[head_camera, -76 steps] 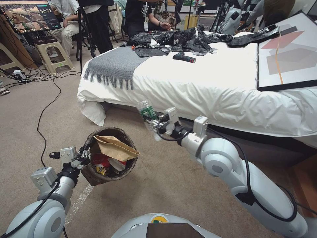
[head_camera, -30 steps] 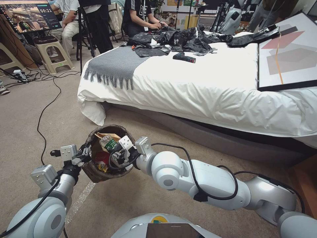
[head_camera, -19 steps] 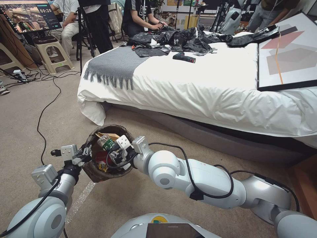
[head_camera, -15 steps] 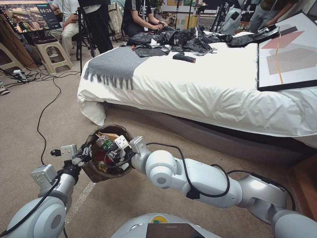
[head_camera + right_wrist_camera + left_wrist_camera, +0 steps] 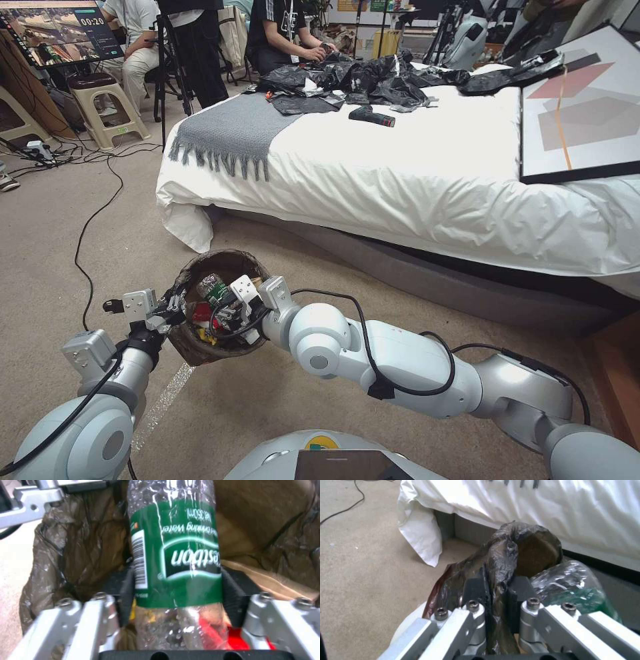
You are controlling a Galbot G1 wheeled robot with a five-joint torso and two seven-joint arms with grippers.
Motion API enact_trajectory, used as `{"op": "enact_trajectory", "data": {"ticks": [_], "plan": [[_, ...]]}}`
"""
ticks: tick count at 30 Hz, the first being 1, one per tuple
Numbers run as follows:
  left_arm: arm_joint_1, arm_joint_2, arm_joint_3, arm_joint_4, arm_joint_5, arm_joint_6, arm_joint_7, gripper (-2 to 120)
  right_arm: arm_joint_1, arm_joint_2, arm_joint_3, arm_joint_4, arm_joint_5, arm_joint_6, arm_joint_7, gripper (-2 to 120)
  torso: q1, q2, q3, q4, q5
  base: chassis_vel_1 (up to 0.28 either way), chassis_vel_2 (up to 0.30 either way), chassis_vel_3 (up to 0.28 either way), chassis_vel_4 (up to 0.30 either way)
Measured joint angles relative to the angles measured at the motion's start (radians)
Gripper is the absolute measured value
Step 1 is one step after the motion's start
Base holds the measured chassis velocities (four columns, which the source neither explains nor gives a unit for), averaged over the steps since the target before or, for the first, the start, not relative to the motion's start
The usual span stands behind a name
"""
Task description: Pick up the trash bin, then pick up the garbage from the floor and place it into the trash bin.
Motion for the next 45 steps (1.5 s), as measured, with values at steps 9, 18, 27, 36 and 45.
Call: {"op": "enact_trajectory", "data": {"ticks": [9, 18, 27, 36, 45], "plan": [[-0.001, 0.000, 0.001, 0.000, 0.000, 0.001, 0.000, 8, 0.001, -0.001, 0.000, 0.003, 0.000, 0.000, 0.001, 85, 0.000, 0.000, 0.000, 0.0000, 0.0000, 0.000, 0.000, 0.000, 0.000], [0.000, 0.001, 0.001, 0.000, -0.001, 0.001, 0.000, 8, 0.001, -0.001, 0.000, 0.003, 0.000, 0.000, 0.001, 100, 0.000, 0.000, 0.000, 0.0000, 0.0000, 0.000, 0.000, 0.000, 0.000], [0.000, 0.001, 0.001, 0.000, 0.000, 0.002, 0.000, 8, 0.001, -0.002, 0.001, 0.004, 0.000, 0.001, 0.001, 100, 0.000, 0.000, 0.000, 0.0000, 0.0000, 0.000, 0.000, 0.000, 0.000], [0.005, -0.001, 0.001, 0.000, 0.004, 0.005, 0.000, 8, 0.015, -0.172, 0.262, 0.230, 0.051, 0.026, -0.067, 100, 0.000, 0.000, 0.000, -0.0003, 0.0009, 0.000, 0.000, 0.000, 0.000], [0.008, -0.001, 0.001, 0.000, 0.005, 0.006, 0.000, 8, -0.130, -0.289, 0.449, 0.308, -0.134, 0.115, -0.228, 100, 0.000, 0.000, 0.000, -0.0004, 0.0004, 0.000, 0.000, 0.000, 0.000]]}}
